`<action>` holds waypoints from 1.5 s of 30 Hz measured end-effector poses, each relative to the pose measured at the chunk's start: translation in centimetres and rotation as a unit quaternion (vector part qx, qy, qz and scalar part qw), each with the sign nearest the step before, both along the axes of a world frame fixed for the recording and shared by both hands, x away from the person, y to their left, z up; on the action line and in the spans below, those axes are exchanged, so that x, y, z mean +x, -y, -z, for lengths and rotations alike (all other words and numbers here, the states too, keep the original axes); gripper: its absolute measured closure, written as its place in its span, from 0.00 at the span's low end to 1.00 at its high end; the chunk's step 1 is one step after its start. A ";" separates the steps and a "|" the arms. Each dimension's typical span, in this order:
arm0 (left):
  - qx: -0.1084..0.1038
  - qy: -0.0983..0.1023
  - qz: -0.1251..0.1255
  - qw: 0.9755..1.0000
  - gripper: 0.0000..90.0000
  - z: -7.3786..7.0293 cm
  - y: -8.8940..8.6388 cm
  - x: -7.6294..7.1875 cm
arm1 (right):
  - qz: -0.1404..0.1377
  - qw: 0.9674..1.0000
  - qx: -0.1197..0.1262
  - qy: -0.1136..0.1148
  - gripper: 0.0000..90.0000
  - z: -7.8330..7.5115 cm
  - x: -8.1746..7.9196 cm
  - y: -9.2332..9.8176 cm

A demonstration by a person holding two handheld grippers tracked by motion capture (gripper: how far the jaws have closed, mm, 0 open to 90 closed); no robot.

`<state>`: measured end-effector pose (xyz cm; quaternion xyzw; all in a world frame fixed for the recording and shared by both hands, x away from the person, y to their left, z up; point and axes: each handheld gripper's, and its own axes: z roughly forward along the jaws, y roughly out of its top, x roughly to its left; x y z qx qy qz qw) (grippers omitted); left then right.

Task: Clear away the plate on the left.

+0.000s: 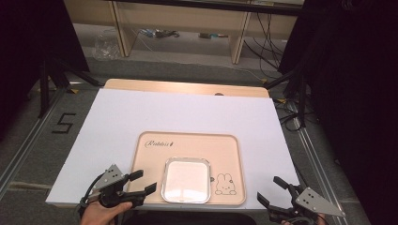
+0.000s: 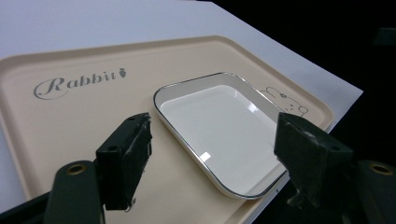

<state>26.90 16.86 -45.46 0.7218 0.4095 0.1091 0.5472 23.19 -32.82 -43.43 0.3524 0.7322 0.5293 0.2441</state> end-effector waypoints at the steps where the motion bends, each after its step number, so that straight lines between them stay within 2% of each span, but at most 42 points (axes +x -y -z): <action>1: 0.004 0.002 -0.002 1.000 0.28 -0.1 -0.1 -0.1 | 0.000 1.000 0.001 -0.001 0.23 0.0 0.0 0.0; 3: -0.001 0.004 -0.004 1.000 0.25 -0.2 -0.2 -0.2 | -0.004 1.000 0.007 -0.003 0.23 0.1 0.0 -0.1; 4: -0.005 0.012 -0.005 1.000 0.25 -0.3 -0.3 -0.3 | -0.005 1.000 0.015 0.012 0.23 0.2 0.2 -0.2; 5: -0.004 0.016 -0.004 1.000 0.24 -0.4 -0.4 -0.5 | -0.005 1.000 0.016 0.012 0.22 0.2 0.2 -0.2; 7: -0.010 0.035 -0.004 0.999 0.22 -0.5 -0.5 -0.7 | -0.007 1.000 0.018 0.012 0.21 0.2 0.2 -0.3; 11: -0.002 0.041 0.005 0.999 0.22 -0.5 -0.7 -1.1 | -0.007 1.000 0.008 0.010 0.20 0.1 0.1 -0.2; 12: -0.003 0.043 0.008 0.999 0.22 -0.5 -0.7 -1.2 | -0.014 1.000 0.012 0.010 0.19 0.2 0.2 -0.2; 13: 0.001 0.044 0.008 0.999 0.21 -0.5 -0.8 -1.3 | -0.008 1.000 0.013 0.013 0.19 0.2 0.2 -0.2; 16: -0.007 0.049 0.008 0.999 0.20 -0.5 -0.8 -1.6 | -0.001 1.000 0.013 0.012 0.18 0.1 0.1 -0.2; 19: -0.004 0.054 0.009 0.998 0.19 -0.5 -0.9 -1.9 | -0.002 1.000 0.013 0.013 0.17 0.1 0.1 -0.2; 20: -0.002 0.062 0.012 0.998 0.18 -0.6 -0.8 -2.1 | 0.004 1.000 0.009 0.018 0.17 0.1 0.1 -0.2; 23: -0.002 0.076 0.016 0.997 0.18 -0.7 -0.8 -2.5 | 0.004 1.000 0.012 0.010 0.17 0.1 0.0 -0.2; 24: 0.004 0.079 0.017 0.997 0.18 -0.8 -0.8 -2.7 | 0.004 1.000 0.010 0.018 0.17 0.1 0.1 -0.2; 28: -0.002 0.081 0.019 0.997 0.18 -0.6 -0.8 -3.0 | 0.003 1.000 0.011 0.010 0.17 0.1 0.0 -0.3; 30: 0.006 0.079 0.015 0.997 0.18 -0.6 -0.8 -3.3 | 0.003 1.000 0.011 0.011 0.17 0.1 0.0 -0.3; 31: 0.011 0.084 0.019 0.996 0.18 -0.6 -0.8 -3.4 | 0.003 1.000 0.012 0.011 0.17 0.1 0.0 -0.3; 32: 0.010 0.085 0.018 0.996 0.18 -0.6 -0.7 -3.5 | -0.006 1.000 0.016 -0.007 0.17 0.1 -0.1 -0.4; 33: 0.006 0.079 0.010 0.997 0.18 -0.6 -0.6 -3.7 | -0.008 1.000 0.015 -0.004 0.17 0.1 0.0 -0.4; 36: 0.007 0.089 0.011 0.996 0.18 -0.7 -0.7 -4.2 | -0.009 1.000 0.016 -0.002 0.17 0.1 0.0 -0.4; 37: 0.007 0.089 0.011 0.996 0.18 -0.7 -0.7 -4.2 | -0.007 1.000 0.006 0.008 0.17 0.1 0.1 -0.2; 38: 0.007 0.092 0.011 0.996 0.18 -0.7 -0.6 -4.3 | -0.008 1.000 0.014 -0.003 0.17 0.1 0.0 -0.4; 40: 0.007 0.095 0.014 0.995 0.18 -0.7 -0.6 -4.7 | -0.009 1.000 0.016 -0.003 0.17 0.1 0.0 -0.4; 42: 0.013 0.107 0.028 0.994 0.18 -0.6 -0.7 -5.0 | -0.008 1.000 0.010 0.003 0.17 0.1 0.0 -0.3; 43: 0.012 0.102 0.023 0.994 0.18 -0.7 -0.6 -5.2 | -0.008 1.000 0.015 -0.003 0.17 0.1 0.0 -0.4; 45: 0.001 0.106 0.020 0.994 0.17 -0.7 -0.6 -5.5 | -0.008 1.000 0.016 -0.001 0.17 0.1 0.0 -0.4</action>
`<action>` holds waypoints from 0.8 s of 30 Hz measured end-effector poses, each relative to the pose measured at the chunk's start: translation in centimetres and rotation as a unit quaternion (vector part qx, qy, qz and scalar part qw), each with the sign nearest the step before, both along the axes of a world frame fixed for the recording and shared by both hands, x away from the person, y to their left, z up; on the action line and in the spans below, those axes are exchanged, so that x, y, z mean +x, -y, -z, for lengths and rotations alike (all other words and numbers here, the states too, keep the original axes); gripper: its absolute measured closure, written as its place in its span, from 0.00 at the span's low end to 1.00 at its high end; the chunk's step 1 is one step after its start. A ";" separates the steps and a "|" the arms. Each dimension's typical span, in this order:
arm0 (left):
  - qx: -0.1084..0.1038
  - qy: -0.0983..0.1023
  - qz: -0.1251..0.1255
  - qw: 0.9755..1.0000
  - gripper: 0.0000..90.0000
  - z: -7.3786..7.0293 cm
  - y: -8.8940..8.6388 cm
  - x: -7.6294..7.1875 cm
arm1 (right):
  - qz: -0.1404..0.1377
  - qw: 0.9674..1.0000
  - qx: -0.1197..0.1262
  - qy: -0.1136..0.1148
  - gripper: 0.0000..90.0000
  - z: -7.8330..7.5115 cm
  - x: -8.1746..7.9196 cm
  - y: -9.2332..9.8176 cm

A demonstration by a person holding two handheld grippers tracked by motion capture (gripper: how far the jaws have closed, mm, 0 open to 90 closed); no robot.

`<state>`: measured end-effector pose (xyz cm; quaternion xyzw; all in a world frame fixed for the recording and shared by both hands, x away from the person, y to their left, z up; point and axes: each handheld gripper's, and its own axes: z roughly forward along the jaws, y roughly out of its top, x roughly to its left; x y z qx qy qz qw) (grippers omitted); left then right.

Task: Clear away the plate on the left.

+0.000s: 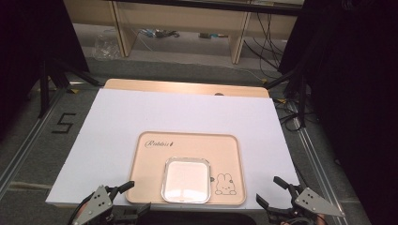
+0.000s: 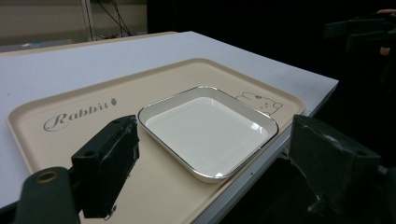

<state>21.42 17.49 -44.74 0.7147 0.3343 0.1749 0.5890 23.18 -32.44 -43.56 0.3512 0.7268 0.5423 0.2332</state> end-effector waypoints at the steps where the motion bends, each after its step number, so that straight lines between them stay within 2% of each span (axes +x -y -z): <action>1: 0.001 -0.001 -0.003 1.000 0.17 -0.1 0.0 -0.2 | 0.003 1.000 -0.011 0.011 0.17 -0.1 0.1 0.2; 2: -0.004 0.005 0.002 1.000 0.17 0.0 0.0 -0.3 | 0.002 1.000 -0.013 0.009 0.17 -0.1 0.0 0.2; 3: 0.006 0.004 0.001 1.000 0.17 -0.1 -0.1 -0.5 | 0.001 1.000 -0.012 0.009 0.17 -0.1 0.0 0.2; 4: 0.013 0.014 0.010 1.000 0.17 -0.1 -0.1 -0.5 | 0.004 1.000 -0.013 0.009 0.17 -0.1 0.0 0.2; 6: 0.003 0.011 0.011 1.000 0.17 -0.1 0.0 -0.7 | 0.006 1.000 -0.011 0.004 0.17 -0.1 -0.1 0.1; 8: 0.008 0.007 0.010 1.000 0.17 -0.1 0.0 -0.9 | 0.006 1.000 -0.011 0.004 0.17 -0.1 -0.1 0.1; 9: 0.018 0.020 0.020 0.999 0.17 -0.2 -0.2 -0.7 | 0.006 1.000 -0.011 0.004 0.17 -0.1 -0.1 0.1; 11: 0.015 0.018 0.014 1.000 0.17 -0.2 -0.2 -0.7 | 0.004 1.000 -0.015 0.008 0.17 -0.1 0.0 0.2; 12: 0.011 0.010 0.004 1.000 0.17 -0.1 -0.2 -0.7 | 0.005 1.000 -0.013 0.010 0.17 0.0 0.0 0.2; 13: 0.021 0.019 0.009 1.000 0.17 -0.1 -0.4 -0.5 | 0.006 1.000 -0.015 0.006 0.17 -0.1 0.0 0.2; 14: 0.016 0.011 -0.002 1.000 0.17 -0.1 -0.4 -0.6 | 0.006 1.000 -0.012 0.004 0.17 -0.1 -0.1 0.1; 16: 0.031 0.022 -0.001 0.999 0.17 -0.1 -0.6 -0.4 | 0.006 1.000 -0.012 0.004 0.17 -0.1 -0.1 0.1; 19: 0.024 0.013 -0.007 1.000 0.17 -0.1 -0.5 -0.5 | 0.003 1.000 -0.018 0.008 0.17 -0.1 0.0 0.2; 24: 0.025 0.015 -0.004 1.000 0.17 -0.1 -0.6 -0.4 | 0.003 1.000 -0.016 0.008 0.17 -0.1 0.0 0.2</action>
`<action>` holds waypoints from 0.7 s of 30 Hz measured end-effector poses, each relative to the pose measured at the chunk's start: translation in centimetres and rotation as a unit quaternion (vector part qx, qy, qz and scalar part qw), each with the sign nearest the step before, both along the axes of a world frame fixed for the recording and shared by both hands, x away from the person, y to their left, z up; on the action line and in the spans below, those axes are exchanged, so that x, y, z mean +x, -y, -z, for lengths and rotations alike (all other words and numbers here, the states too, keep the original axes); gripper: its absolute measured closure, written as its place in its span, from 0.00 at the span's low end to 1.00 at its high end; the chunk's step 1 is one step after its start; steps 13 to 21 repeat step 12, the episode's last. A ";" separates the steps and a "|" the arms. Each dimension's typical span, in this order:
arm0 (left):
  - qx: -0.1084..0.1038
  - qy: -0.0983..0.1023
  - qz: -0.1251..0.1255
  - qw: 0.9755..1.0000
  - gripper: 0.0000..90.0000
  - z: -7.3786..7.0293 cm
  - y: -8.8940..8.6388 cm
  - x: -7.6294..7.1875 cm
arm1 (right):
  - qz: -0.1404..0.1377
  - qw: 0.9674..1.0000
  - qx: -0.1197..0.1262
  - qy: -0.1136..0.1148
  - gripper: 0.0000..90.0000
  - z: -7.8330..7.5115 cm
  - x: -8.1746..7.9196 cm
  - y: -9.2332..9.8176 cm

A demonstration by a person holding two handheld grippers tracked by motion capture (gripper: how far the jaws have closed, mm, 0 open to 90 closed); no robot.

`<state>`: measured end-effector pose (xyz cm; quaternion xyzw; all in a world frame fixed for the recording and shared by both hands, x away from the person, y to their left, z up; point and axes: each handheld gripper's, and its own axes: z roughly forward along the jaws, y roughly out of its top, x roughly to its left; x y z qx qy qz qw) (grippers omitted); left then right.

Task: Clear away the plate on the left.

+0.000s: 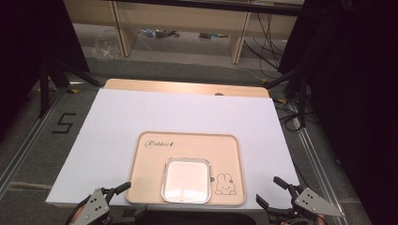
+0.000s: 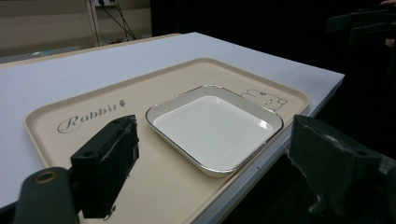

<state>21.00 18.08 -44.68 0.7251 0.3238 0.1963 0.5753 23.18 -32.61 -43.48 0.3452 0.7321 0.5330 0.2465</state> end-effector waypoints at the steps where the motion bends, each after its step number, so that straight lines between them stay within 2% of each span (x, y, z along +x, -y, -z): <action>1: -0.008 -0.003 -0.002 1.000 0.17 0.0 0.1 0.0 | -0.001 1.000 0.000 0.000 0.17 0.0 0.0 0.0; 2: -0.010 -0.002 -0.001 1.000 0.17 0.1 0.0 0.0 | 0.000 1.000 -0.002 -0.001 0.17 0.0 0.0 0.0; 4: -0.004 -0.005 -0.005 1.000 0.17 0.0 0.0 0.0 | -0.001 1.000 -0.002 0.000 0.17 0.0 0.0 0.0; 5: 0.002 0.001 -0.001 1.000 0.17 0.0 -0.1 0.1 | 0.002 1.000 -0.001 0.005 0.17 0.0 0.0 0.0; 8: 0.003 0.004 0.003 1.000 0.17 0.0 -0.1 0.1 | 0.002 1.000 0.003 -0.004 0.17 0.0 -0.1 -0.1; 11: -0.001 -0.004 -0.005 1.000 0.17 0.0 -0.1 0.1 | 0.000 1.000 -0.001 0.001 0.17 0.0 0.0 0.0; 21: -0.001 -0.004 -0.005 1.000 0.17 0.0 -0.1 0.1 | 0.000 1.000 -0.001 0.001 0.17 0.0 0.0 0.0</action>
